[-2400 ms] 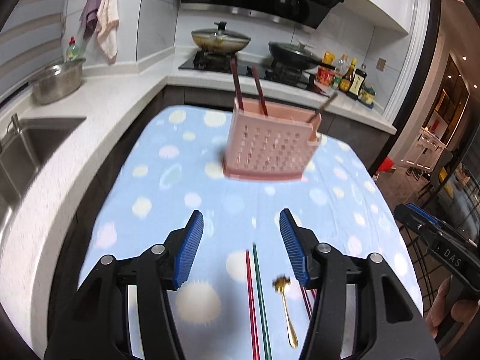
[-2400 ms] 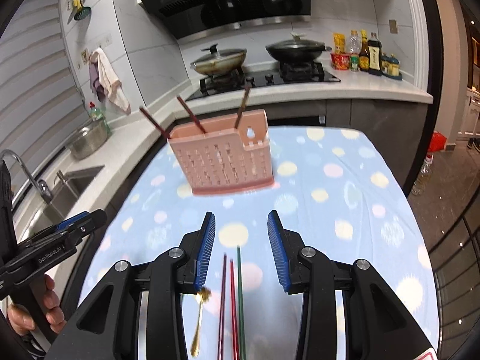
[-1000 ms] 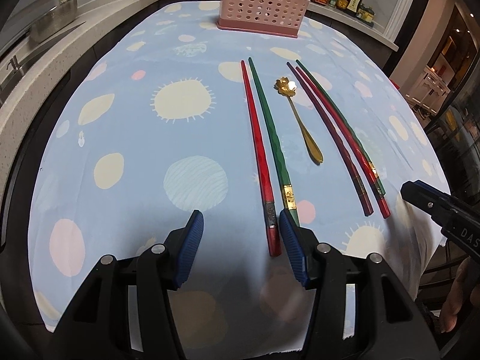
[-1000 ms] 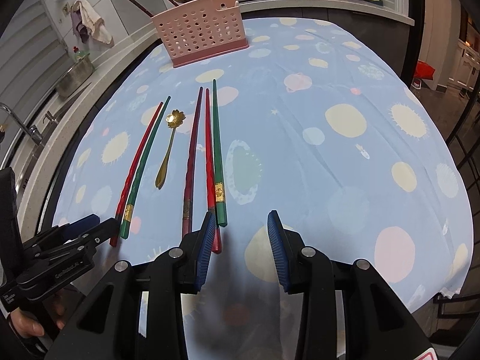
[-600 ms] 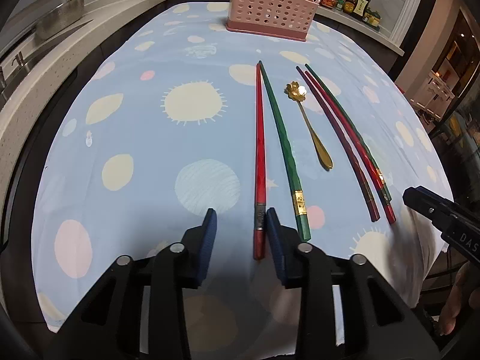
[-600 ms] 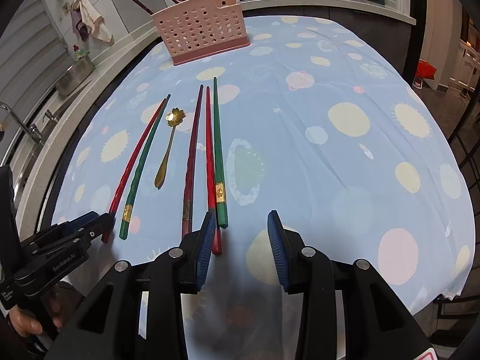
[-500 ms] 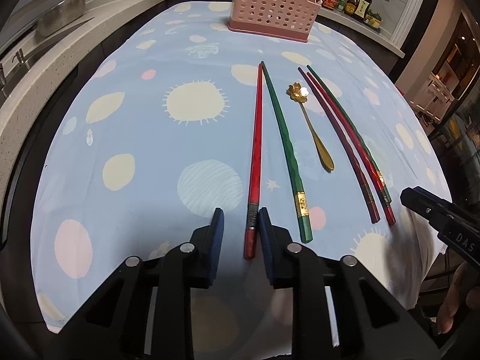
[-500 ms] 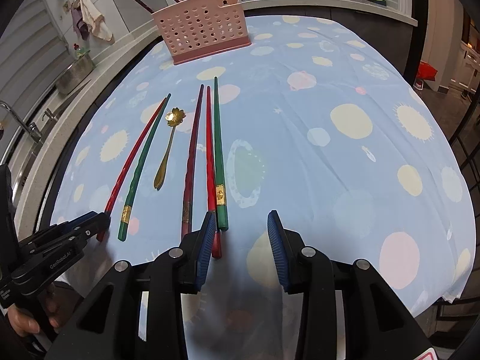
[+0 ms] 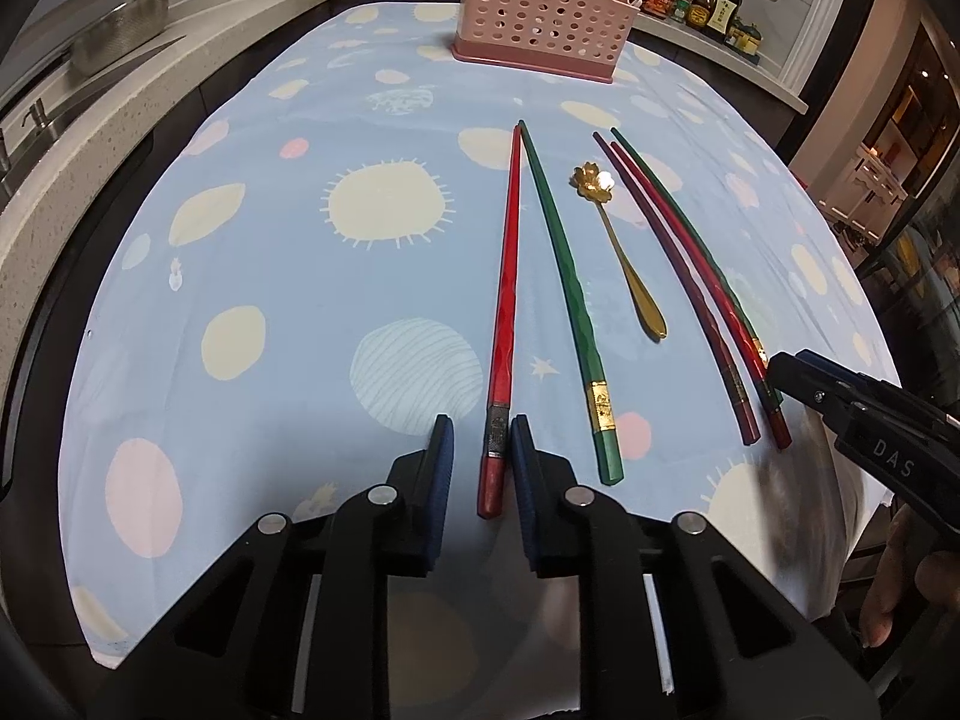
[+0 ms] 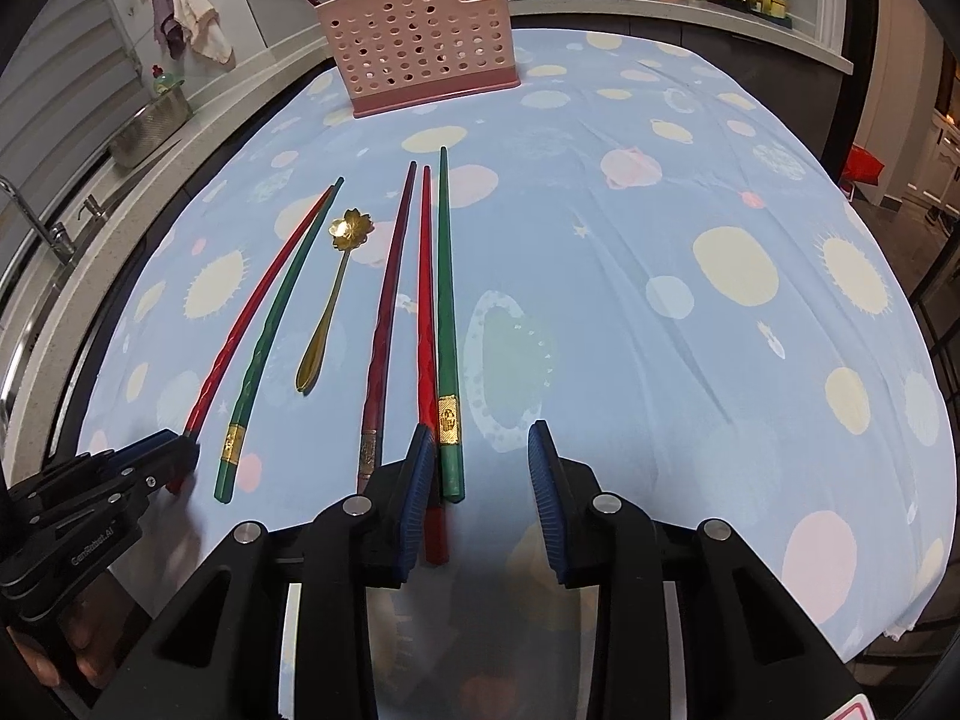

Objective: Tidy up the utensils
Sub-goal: 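Close the left tool on the red chopstick while the right tool grasps the green chopstick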

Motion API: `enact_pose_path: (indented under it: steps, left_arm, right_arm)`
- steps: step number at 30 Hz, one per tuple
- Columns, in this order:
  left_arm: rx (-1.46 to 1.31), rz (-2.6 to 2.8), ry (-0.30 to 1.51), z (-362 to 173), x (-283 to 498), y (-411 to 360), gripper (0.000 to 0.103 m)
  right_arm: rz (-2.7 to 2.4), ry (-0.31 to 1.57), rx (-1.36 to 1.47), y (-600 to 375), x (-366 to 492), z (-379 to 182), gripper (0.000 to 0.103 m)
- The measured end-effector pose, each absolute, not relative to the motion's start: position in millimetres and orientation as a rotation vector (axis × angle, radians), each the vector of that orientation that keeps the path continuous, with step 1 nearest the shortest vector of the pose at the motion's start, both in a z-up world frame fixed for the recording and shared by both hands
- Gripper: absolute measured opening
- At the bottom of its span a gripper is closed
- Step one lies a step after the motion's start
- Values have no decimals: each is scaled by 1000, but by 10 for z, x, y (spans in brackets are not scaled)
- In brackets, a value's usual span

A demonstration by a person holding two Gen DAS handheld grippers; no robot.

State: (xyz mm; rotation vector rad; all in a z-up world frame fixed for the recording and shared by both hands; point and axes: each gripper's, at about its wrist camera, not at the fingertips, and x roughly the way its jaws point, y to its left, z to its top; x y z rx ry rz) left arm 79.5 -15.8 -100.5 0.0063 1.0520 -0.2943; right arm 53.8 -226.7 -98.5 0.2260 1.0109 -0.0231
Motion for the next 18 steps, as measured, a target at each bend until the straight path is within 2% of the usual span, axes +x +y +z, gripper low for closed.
enact_pose_path:
  steps: [14, 18]
  left_arm:
    - [-5, -297, 1052, -1015, 788, -155, 19]
    - [-15, -299, 1053, -1014, 784, -148, 19]
  right_arm:
    - [-17, 1006, 217, -2247, 587, -986, 27]
    - [-22, 1010, 228, -2280, 606, -1000, 22]
